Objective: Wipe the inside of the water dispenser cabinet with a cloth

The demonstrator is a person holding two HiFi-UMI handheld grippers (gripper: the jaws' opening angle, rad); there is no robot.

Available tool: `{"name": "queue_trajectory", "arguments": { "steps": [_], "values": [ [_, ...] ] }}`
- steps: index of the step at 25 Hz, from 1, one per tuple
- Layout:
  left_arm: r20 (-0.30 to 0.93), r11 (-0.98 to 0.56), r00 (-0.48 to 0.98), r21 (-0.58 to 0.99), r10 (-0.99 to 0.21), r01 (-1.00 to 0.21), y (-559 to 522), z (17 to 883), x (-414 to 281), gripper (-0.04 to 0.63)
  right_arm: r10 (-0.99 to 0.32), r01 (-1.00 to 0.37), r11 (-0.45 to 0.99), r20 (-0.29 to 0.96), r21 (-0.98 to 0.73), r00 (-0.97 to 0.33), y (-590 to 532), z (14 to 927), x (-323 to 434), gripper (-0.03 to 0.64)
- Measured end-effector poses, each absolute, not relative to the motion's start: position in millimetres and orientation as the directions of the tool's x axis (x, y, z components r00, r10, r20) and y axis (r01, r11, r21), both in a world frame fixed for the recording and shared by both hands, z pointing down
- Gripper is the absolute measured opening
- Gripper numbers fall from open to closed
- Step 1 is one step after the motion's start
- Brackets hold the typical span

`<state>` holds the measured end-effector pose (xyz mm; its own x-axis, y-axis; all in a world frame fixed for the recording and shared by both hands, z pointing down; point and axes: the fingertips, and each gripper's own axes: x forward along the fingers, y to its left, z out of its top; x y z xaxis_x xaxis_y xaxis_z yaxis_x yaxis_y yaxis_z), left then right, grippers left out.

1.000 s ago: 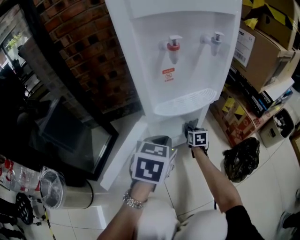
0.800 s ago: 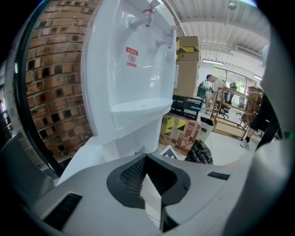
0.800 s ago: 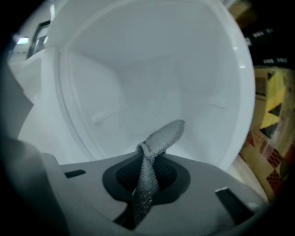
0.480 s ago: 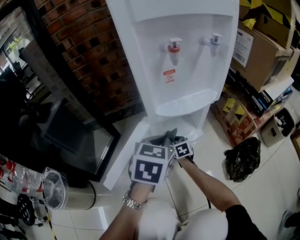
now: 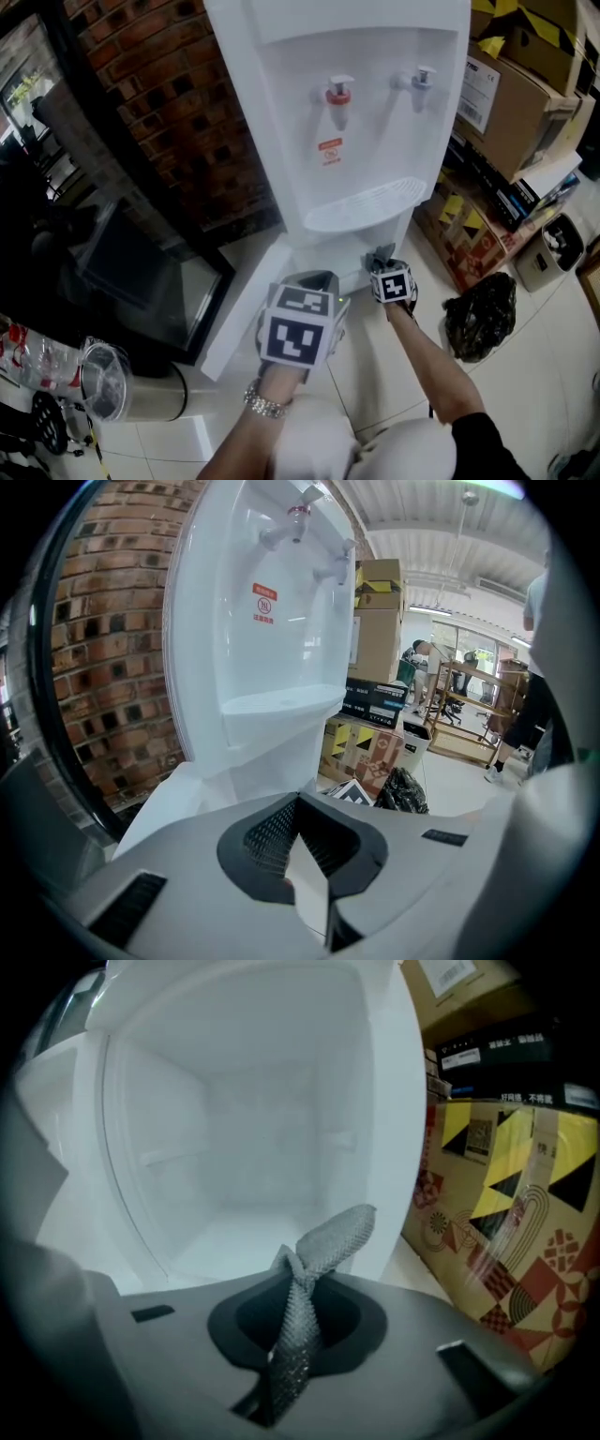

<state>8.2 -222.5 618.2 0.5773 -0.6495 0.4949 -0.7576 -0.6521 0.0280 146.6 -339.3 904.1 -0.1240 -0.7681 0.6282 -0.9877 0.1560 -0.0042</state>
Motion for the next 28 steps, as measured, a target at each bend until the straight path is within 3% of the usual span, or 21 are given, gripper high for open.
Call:
{"name": "queue_trajectory", "arguments": {
  "steps": [6, 9, 13, 21, 28],
  "values": [
    [0.499, -0.646, 0.57, 0.025, -0.653, -0.763, -224.2, 619.6, 4.7, 0.002, -0.772, -0.919, 0.392, 0.534, -0.027, -0.345, -346.7, 872.3, 41.5, 0.03],
    [0.499, -0.642, 0.566, 0.026, -0.656, -0.767, -225.2, 619.3, 2.1, 0.002, -0.725, -0.86, 0.51, 0.552, 0.029, -0.412, -346.0, 877.4, 1.5, 0.031],
    [0.5, -0.641, 0.566, 0.025, -0.656, -0.767, -225.3, 619.5, 1.0, 0.002, -0.72, -0.894, 0.448, 0.593, -0.001, -0.361, -358.9, 899.5, 17.9, 0.029],
    [0.498, -0.656, 0.58, 0.031, -0.644, -0.754, -225.5, 620.5, 8.3, 0.002, -0.77, -0.971, 0.232, 0.622, 0.061, -0.145, -368.9, 909.1, 137.4, 0.029],
    [0.504, -0.657, 0.579, 0.03, -0.641, -0.753, -225.9, 623.6, 8.5, 0.002, -0.8, -0.965, 0.261, 0.557, -0.01, -0.222, -381.5, 891.1, 110.6, 0.029]
  ]
}}
